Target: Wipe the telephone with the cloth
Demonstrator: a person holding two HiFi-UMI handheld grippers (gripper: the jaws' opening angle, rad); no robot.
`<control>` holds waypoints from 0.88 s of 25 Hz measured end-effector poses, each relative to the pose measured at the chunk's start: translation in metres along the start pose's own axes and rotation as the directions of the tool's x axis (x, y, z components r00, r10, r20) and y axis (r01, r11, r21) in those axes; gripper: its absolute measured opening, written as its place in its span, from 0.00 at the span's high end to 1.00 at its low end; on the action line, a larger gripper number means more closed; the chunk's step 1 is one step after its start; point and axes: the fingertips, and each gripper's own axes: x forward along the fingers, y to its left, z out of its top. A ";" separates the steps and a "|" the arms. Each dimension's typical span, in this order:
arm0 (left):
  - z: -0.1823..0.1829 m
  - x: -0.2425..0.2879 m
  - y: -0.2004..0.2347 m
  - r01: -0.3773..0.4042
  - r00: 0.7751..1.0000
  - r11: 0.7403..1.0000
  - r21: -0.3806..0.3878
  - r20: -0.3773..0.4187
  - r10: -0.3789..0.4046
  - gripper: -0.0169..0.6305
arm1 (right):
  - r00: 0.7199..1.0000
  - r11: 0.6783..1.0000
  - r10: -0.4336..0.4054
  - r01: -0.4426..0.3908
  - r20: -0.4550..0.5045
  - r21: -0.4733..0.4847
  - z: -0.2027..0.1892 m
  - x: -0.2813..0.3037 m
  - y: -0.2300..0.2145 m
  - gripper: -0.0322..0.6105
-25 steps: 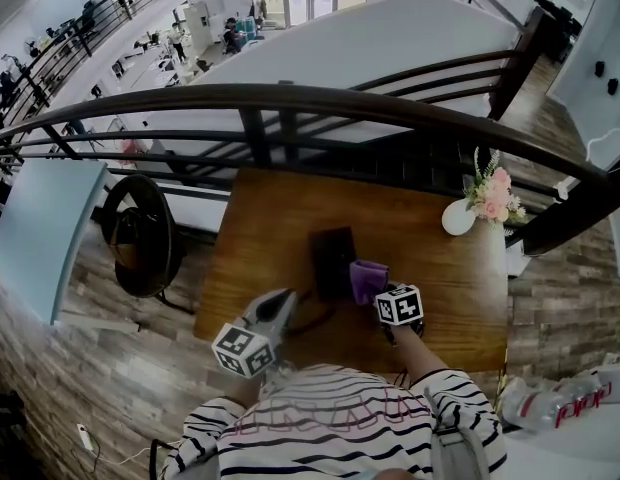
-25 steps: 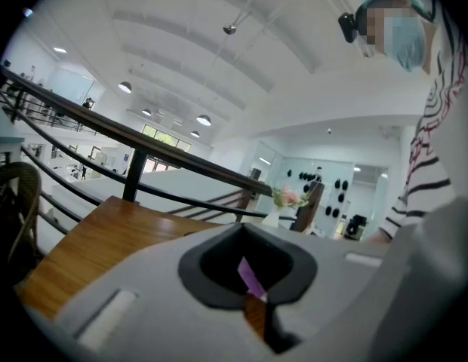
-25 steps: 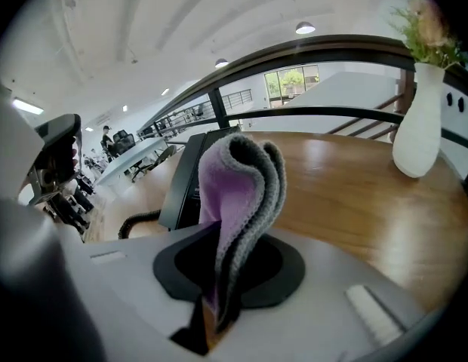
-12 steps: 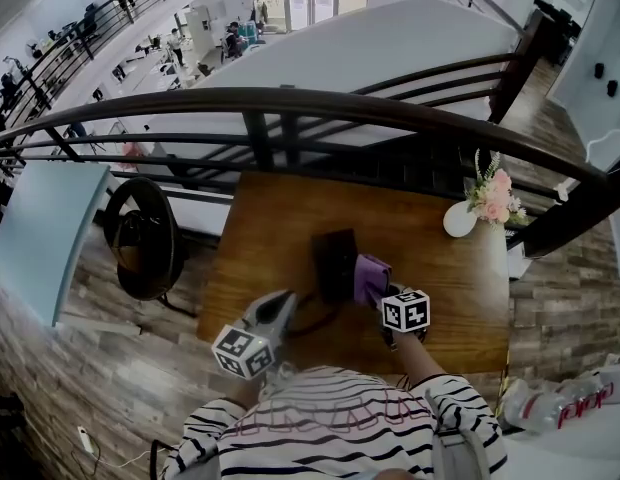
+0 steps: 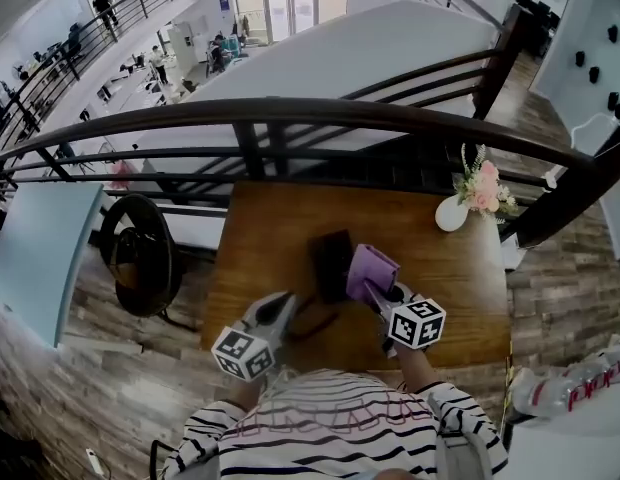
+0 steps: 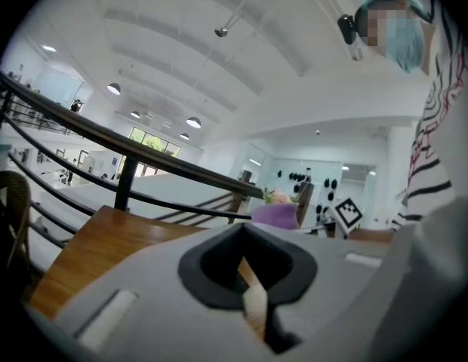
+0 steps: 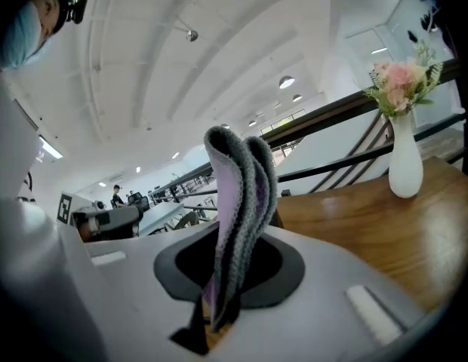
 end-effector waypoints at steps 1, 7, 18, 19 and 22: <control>0.001 -0.001 -0.001 0.009 1.000 1.000 0.004 -0.001 -0.009 0.97 | 1.000 1.000 0.001 -0.001 0.025 0.010 0.005 -0.005 0.005 0.87; 0.004 -0.011 -0.005 0.052 0.999 0.998 0.018 -0.008 -0.052 0.97 | 0.991 0.999 -0.022 0.016 0.132 0.044 0.017 -0.034 0.029 0.87; 0.007 -0.037 0.005 0.080 0.997 0.997 0.025 -0.014 -0.079 0.97 | 0.980 0.996 -0.055 0.041 0.192 0.079 0.005 -0.052 0.064 0.87; 0.007 -0.039 0.006 0.081 0.997 0.996 0.026 -0.014 -0.080 0.97 | 0.979 0.996 -0.061 0.047 0.195 0.075 0.004 -0.051 0.065 0.87; 0.007 -0.044 0.010 0.081 0.997 0.996 0.024 -0.016 -0.080 0.97 | 0.975 0.995 -0.075 0.061 0.208 0.074 0.004 -0.049 0.069 0.87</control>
